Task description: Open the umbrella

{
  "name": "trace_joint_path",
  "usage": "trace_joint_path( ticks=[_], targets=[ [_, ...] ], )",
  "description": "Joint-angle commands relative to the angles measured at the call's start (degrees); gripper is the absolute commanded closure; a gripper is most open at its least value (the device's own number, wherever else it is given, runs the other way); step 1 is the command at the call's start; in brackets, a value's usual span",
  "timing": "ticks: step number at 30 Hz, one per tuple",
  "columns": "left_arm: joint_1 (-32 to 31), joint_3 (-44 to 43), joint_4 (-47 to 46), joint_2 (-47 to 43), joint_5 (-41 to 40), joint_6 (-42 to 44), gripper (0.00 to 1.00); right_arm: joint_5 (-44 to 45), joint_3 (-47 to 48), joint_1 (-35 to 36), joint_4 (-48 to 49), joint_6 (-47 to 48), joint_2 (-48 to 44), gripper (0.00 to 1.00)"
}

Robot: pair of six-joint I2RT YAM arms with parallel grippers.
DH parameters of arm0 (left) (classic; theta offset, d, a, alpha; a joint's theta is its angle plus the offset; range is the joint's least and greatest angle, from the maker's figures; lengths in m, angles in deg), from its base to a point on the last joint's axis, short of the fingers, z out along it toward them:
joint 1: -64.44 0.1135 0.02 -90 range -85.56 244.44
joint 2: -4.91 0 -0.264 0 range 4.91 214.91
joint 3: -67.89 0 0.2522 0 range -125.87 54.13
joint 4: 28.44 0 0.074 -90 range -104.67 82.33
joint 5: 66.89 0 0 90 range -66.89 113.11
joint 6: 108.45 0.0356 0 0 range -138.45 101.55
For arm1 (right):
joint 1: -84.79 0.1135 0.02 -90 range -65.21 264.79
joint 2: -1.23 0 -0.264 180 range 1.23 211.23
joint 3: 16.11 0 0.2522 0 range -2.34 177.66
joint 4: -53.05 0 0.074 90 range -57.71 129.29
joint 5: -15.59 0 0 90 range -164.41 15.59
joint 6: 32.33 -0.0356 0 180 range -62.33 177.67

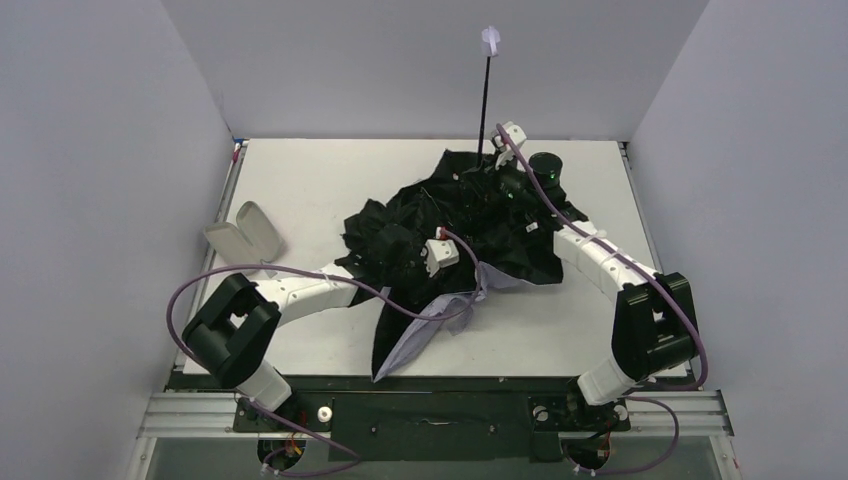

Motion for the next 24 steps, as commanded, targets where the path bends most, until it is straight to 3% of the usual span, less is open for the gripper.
trace_joint_path(
  ticks=[1, 4, 6, 7, 9, 11, 15, 22, 24],
  targets=[
    [0.4, -0.3, 13.2, -0.7, 4.6, -0.3, 1.00, 2.3, 3.6, -2.2, 15.6, 3.7, -2.1, 1.00],
    [5.3, 1.9, 0.5, -5.1, 10.4, -5.7, 0.88, 1.8, -0.6, 0.3, 16.0, 3.2, -3.2, 1.00],
    [8.1, 1.0, -4.0, -7.4, 12.6, -7.3, 0.72, 2.5, -2.9, 2.1, 17.0, 2.0, -4.2, 1.00],
    [9.3, -0.5, -4.6, -7.6, 13.3, -7.5, 0.59, 2.8, -3.5, 2.8, 17.1, 1.6, -4.6, 1.00],
    [10.6, -3.0, -7.1, -8.2, 14.2, -7.7, 0.45, 3.9, -5.2, 4.3, 17.4, 1.8, -5.1, 1.00],
    [11.3, -5.2, -8.7, -8.4, 14.3, -8.7, 0.37, 4.8, -6.2, 5.3, 17.9, 1.7, -5.2, 1.00],
    [11.3, -8.2, -12.8, -7.4, 13.2, -11.0, 0.36, 6.8, -6.7, 6.2, 18.6, 1.3, -4.6, 1.00],
    [6.1, -8.1, -19.8, -1.4, 2.4, -8.9, 0.61, 8.3, -5.7, 6.8, 19.8, -0.5, -2.9, 1.00],
    [5.3, -8.0, -22.1, 1.1, 1.4, -8.4, 0.64, 8.6, -5.5, 7.2, 19.9, -0.8, -2.7, 1.00]
  ],
)
